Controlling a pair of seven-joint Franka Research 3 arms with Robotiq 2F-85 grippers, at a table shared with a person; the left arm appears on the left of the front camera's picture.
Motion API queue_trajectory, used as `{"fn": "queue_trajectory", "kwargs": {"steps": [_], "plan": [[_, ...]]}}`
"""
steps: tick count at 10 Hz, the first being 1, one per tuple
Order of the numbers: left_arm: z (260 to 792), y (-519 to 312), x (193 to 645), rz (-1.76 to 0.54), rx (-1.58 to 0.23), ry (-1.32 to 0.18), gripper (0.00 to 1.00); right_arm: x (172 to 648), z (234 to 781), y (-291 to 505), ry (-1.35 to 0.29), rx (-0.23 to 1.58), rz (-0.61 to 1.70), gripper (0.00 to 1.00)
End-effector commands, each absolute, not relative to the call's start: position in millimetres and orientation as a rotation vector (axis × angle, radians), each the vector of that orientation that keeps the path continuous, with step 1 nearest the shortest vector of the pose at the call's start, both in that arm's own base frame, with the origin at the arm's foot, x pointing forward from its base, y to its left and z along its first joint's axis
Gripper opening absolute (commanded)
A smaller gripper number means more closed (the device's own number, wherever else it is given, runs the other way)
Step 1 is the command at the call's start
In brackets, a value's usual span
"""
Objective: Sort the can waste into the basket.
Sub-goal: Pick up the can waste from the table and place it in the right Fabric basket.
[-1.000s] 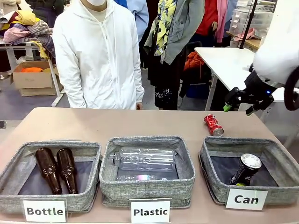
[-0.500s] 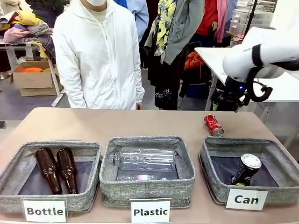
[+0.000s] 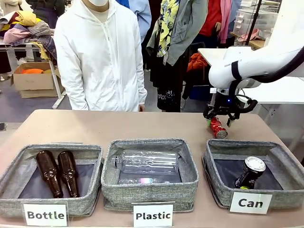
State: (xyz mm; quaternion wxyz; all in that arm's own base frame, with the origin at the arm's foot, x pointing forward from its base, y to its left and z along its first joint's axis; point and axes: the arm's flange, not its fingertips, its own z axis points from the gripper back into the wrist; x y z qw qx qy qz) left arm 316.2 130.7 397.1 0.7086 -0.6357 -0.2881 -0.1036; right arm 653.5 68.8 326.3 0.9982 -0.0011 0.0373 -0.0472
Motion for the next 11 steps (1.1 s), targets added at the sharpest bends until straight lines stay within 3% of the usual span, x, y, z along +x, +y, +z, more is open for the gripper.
{"fn": "queue_trajectory", "kwargs": {"steps": [1,7,8,9,10,11], "plan": [[399.7,128.2,314.4,-0.23,-1.412,-0.645,1.0,664.0,325.1,73.8,0.1,-0.07,-0.117,1.0],[399.7,128.2,314.4,-0.23,-1.412,-0.645,1.0,662.6,307.2,83.4,0.109,-0.068,-0.117,1.0],[399.7,128.2,314.4,-0.23,-1.412,-0.645,1.0,662.0,307.9,82.4,0.115,-0.063,-0.119,0.41],[399.7,128.2,314.4,-0.23,-1.412,-0.645,1.0,662.5,309.9,82.2,0.12,-0.056,-0.116,0.41],[399.7,128.2,314.4,-0.23,-1.412,-0.645,1.0,662.6,310.3,82.1,0.125,-0.059,-0.114,0.0],[399.7,128.2,314.4,-0.23,-1.412,-0.645,1.0,661.7,311.1,81.5,0.128,-0.062,-0.112,0.36]]}}
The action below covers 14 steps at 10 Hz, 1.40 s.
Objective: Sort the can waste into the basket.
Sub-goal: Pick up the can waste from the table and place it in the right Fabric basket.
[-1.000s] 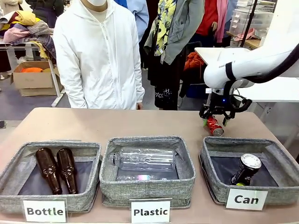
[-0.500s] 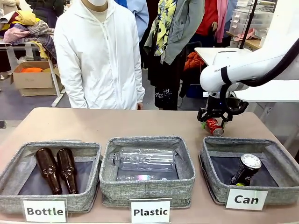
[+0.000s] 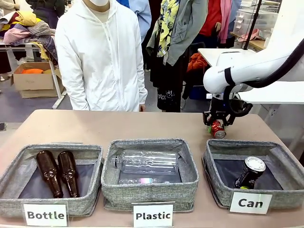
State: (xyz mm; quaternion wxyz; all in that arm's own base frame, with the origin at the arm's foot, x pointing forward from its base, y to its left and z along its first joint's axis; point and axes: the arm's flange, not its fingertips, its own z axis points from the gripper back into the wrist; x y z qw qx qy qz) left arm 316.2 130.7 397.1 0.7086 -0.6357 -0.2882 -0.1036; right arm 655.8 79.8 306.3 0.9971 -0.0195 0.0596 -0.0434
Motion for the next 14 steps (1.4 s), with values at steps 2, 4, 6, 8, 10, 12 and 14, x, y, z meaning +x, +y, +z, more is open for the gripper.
{"fn": "queue_trajectory", "kwargs": {"steps": [2,4,6,8,10,12,14], "plan": [[399.7,128.2,314.4,-0.23,-1.412,-0.645,1.0,662.0,310.6,81.9,0.129,-0.068,-0.11,0.0],[399.7,128.2,314.4,-0.23,-1.412,-0.645,1.0,661.7,310.9,82.1,0.134,-0.073,-0.105,0.0],[399.7,128.2,314.4,-0.23,-1.412,-0.645,1.0,660.4,311.3,82.7,0.126,-0.072,-0.098,0.0],[399.7,128.2,314.4,-0.23,-1.412,-0.645,1.0,653.7,330.1,77.2,0.097,-0.052,-0.07,0.0],[399.7,128.2,314.4,-0.23,-1.412,-0.645,1.0,633.0,381.7,68.8,0.018,-0.034,0.001,0.17],[399.7,128.2,314.4,-0.23,-1.412,-0.645,1.0,610.2,417.8,63.9,0.0,-0.059,0.063,0.17],[399.7,128.2,314.4,-0.23,-1.412,-0.645,1.0,586.9,431.4,64.1,0.023,-0.078,0.148,0.17]]}}
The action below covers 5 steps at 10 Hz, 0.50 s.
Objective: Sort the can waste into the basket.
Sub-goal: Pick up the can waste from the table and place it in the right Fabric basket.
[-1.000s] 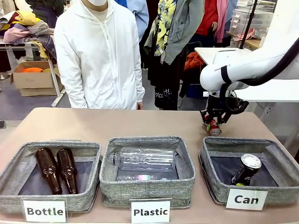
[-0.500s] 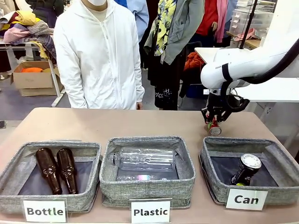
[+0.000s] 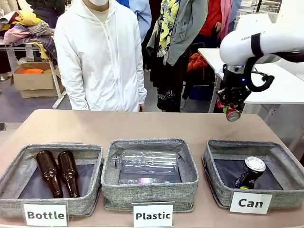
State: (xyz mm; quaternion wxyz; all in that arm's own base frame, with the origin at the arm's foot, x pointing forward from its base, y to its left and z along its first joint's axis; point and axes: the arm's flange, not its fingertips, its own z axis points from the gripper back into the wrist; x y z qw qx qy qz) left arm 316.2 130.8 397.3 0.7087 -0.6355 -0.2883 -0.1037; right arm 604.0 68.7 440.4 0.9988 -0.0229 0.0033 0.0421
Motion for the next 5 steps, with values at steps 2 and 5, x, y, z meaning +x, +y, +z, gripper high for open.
{"fn": "queue_trajectory", "kwargs": {"steps": [2,5], "plan": [[399.7,128.2,314.4,-0.23,-1.412,-0.645,1.0,544.2,452.6,61.2,0.131,-0.021,0.418,0.17],[399.7,128.2,314.4,-0.23,-1.412,-0.645,1.0,477.8,458.0,55.1,0.347,-0.018,0.888,0.17]]}}
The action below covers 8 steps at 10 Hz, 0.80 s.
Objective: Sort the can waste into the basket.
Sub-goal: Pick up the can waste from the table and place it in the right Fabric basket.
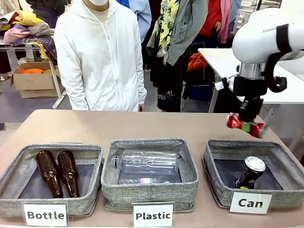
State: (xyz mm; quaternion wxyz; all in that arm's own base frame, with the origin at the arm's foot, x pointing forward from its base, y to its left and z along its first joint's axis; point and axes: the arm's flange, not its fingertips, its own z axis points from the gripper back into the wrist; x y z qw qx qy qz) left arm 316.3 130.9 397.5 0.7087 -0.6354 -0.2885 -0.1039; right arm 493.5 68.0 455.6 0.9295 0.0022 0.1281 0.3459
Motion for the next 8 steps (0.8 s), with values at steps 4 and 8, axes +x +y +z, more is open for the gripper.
{"fn": "queue_trajectory", "kwargs": {"steps": [4,8], "plan": [[399.7,128.2,314.4,-0.23,-1.412,-0.645,1.0,428.2,444.3,26.6,0.395,0.094,1.244,0.17],[399.7,128.2,314.4,-0.23,-1.412,-0.645,1.0,407.8,435.6,18.3,0.26,0.088,1.221,0.17]]}}
